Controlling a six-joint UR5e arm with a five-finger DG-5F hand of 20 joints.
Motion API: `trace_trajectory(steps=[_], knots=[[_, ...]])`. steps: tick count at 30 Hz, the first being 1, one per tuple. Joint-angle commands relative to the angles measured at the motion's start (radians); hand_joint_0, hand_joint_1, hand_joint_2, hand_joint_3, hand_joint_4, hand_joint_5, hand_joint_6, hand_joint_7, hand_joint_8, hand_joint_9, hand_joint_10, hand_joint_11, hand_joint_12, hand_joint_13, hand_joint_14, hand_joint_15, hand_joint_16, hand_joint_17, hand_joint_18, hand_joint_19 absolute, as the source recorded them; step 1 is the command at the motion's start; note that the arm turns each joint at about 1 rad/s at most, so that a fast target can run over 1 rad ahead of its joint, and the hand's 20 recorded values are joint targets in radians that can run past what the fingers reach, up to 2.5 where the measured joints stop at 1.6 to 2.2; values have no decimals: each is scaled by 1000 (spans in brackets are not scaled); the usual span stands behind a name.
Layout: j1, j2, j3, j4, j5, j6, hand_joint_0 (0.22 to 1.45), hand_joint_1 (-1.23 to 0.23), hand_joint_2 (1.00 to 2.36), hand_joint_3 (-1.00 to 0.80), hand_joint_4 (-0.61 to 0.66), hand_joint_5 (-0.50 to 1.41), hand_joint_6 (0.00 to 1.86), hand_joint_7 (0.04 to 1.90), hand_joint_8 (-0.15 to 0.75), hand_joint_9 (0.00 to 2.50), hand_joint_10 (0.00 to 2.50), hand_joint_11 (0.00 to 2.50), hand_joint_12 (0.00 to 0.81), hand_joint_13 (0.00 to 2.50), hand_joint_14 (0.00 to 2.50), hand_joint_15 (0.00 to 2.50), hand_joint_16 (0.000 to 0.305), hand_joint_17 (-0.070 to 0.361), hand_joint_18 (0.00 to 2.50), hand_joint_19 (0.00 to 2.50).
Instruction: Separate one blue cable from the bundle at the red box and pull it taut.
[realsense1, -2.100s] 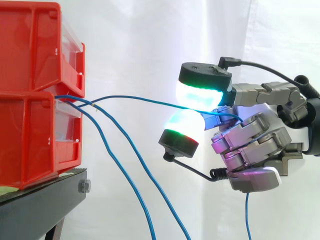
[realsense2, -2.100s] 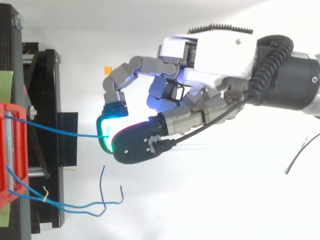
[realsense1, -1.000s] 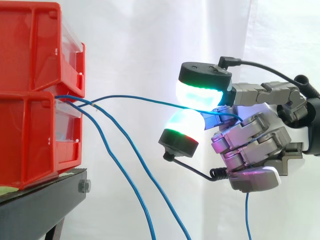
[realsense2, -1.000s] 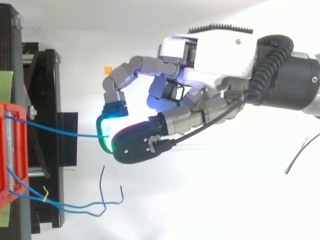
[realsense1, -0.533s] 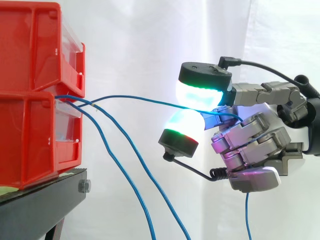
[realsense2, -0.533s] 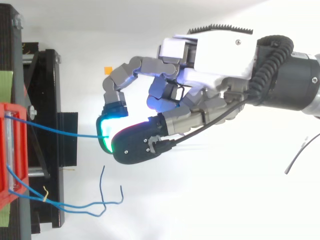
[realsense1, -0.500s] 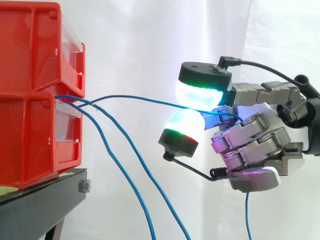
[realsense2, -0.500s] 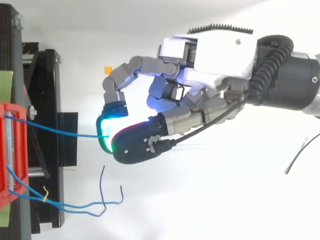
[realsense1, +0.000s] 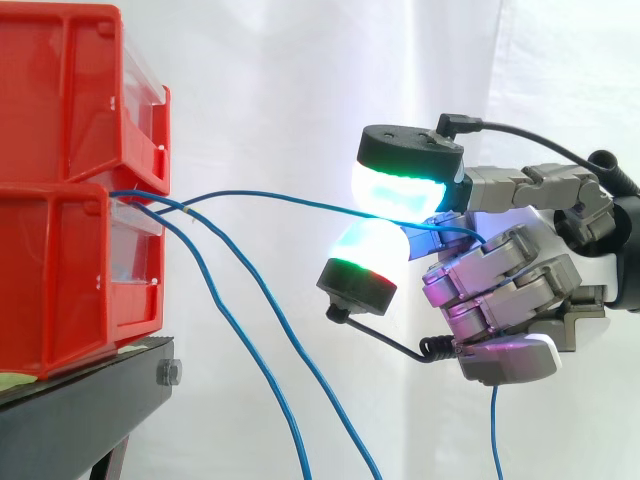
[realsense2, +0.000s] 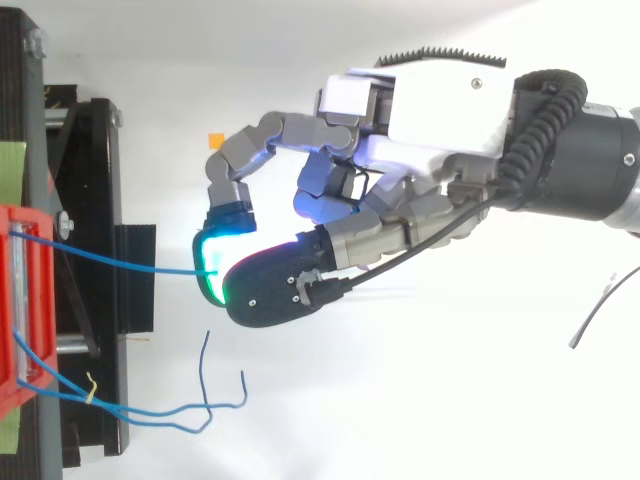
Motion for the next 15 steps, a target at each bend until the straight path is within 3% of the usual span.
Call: trace_trajectory(steps=[1, 15], knots=[[1, 0, 1, 0, 1, 0, 606, -668, 1011, -11, 130, -80, 856, 1171, 460, 1411, 2500, 1547, 497, 1495, 2500, 942, 90, 203, 1546, 738], [0, 0, -1, 0, 0, 0, 607, -670, 1012, -14, 128, -80, 856, 1162, 460, 1408, 2500, 1522, 488, 1488, 2500, 926, 88, 198, 1513, 733]])
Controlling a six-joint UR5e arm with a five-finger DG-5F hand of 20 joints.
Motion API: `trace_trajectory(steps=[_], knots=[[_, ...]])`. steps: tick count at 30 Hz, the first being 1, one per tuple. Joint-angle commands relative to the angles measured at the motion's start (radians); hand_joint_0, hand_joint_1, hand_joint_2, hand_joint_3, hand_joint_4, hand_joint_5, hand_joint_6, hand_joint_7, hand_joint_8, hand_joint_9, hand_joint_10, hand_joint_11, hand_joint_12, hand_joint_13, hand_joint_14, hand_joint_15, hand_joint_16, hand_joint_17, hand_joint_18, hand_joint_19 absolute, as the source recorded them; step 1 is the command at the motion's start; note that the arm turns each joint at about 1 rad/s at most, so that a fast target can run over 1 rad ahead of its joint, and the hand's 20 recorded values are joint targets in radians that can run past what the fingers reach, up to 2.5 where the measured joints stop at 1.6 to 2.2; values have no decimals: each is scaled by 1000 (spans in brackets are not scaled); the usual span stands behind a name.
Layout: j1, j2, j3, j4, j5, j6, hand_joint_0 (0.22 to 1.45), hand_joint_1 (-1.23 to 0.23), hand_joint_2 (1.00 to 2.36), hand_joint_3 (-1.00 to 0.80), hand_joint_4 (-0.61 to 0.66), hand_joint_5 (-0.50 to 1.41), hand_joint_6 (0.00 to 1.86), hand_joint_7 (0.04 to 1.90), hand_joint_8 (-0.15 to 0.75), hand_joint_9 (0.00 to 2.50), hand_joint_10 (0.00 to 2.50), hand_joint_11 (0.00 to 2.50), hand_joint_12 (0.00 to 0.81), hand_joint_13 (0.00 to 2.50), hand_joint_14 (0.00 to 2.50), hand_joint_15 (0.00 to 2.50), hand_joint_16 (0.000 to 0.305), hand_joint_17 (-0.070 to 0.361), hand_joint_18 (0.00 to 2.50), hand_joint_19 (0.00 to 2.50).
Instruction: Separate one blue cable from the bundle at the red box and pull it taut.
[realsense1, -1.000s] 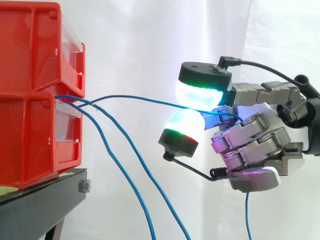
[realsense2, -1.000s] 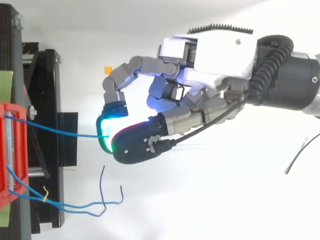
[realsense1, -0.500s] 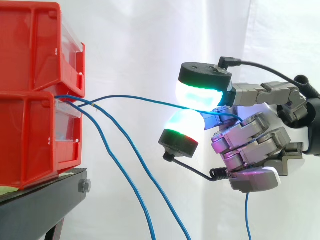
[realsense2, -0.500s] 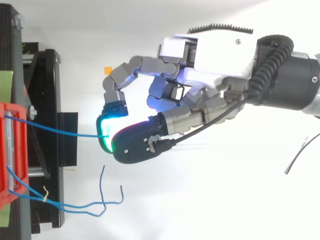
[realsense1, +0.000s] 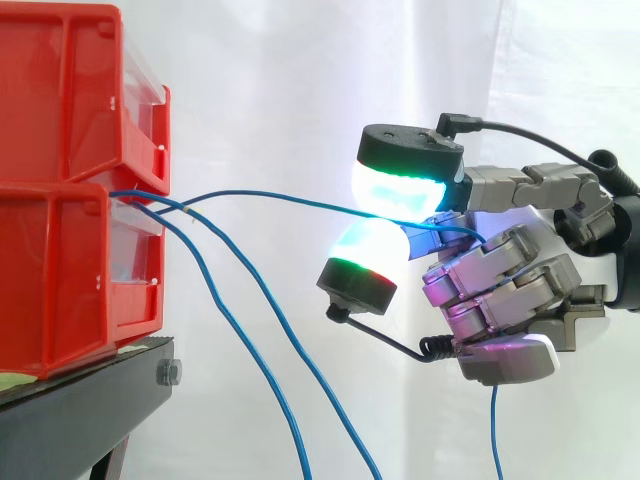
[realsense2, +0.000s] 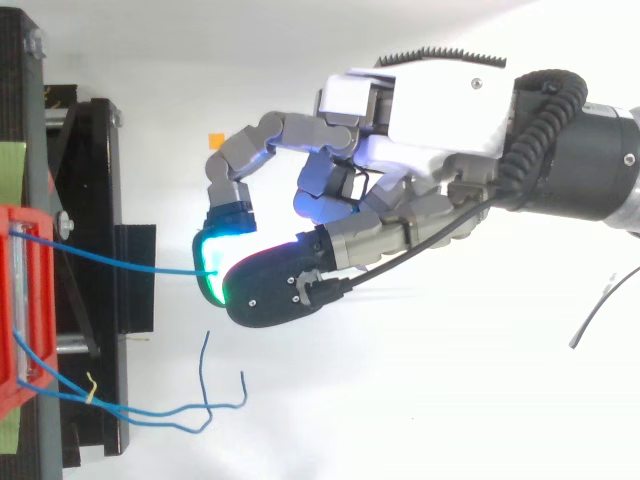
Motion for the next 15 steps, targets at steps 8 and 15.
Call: trace_trajectory(steps=[8, 15], knots=[[0, 0, 1, 0, 0, 1, 607, -670, 1012, -13, 126, -80, 856, 1164, 455, 1408, 2500, 1528, 481, 1485, 2500, 914, 88, 198, 1506, 741], [0, 0, 0, 0, 0, 1, 609, -675, 1011, -17, 115, -79, 854, 1161, 452, 1416, 2500, 1528, 477, 1475, 2500, 940, 85, 192, 1478, 764]])
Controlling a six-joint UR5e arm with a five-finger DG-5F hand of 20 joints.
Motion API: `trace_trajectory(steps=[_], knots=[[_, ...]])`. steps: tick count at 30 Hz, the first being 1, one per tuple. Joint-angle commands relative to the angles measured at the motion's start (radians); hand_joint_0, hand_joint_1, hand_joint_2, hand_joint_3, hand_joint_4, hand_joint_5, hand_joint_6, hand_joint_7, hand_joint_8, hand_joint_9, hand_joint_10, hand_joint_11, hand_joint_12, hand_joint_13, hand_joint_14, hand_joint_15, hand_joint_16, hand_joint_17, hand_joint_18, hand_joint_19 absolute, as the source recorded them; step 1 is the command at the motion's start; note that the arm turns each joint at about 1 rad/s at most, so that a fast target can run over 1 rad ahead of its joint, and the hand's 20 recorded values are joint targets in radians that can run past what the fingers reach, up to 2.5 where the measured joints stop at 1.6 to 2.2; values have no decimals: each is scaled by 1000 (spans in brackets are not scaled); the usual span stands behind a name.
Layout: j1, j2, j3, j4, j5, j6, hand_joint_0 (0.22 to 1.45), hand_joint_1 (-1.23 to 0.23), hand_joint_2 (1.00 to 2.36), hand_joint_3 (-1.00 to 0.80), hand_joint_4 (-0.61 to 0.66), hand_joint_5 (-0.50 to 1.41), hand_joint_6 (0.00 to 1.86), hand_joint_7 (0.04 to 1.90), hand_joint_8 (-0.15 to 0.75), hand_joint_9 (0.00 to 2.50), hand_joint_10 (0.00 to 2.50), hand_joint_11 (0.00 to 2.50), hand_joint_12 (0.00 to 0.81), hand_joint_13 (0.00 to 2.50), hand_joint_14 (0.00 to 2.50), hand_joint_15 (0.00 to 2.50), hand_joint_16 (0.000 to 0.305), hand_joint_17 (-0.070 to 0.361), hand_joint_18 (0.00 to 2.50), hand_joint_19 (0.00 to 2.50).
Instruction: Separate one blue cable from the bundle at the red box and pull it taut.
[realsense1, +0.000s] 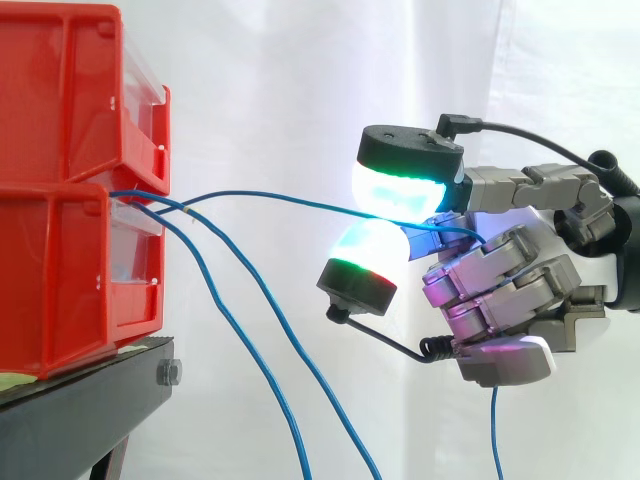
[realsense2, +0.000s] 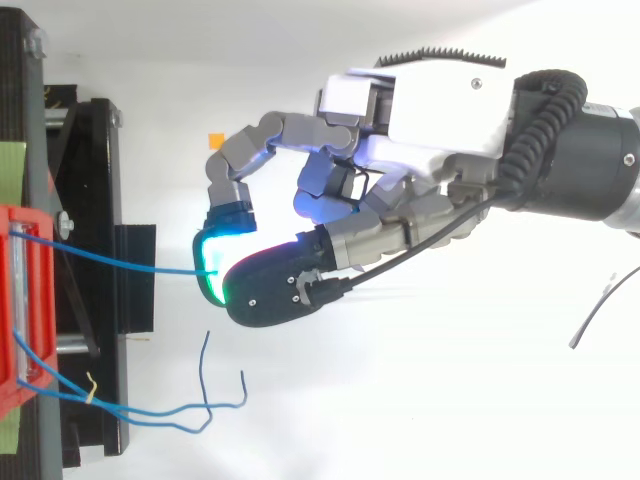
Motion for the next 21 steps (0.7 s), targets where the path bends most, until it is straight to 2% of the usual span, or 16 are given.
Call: trace_trajectory(steps=[1, 21], knots=[[0, 0, 0, 0, -1, 0, 609, -677, 1011, -15, 115, -79, 853, 1164, 446, 1416, 2500, 1529, 476, 1474, 2500, 944, 85, 192, 1470, 783], [0, 0, 0, 0, 1, 0, 614, -682, 1011, -20, 114, -79, 849, 1176, 434, 1418, 2500, 1554, 471, 1451, 2500, 972, 85, 192, 1448, 787]])
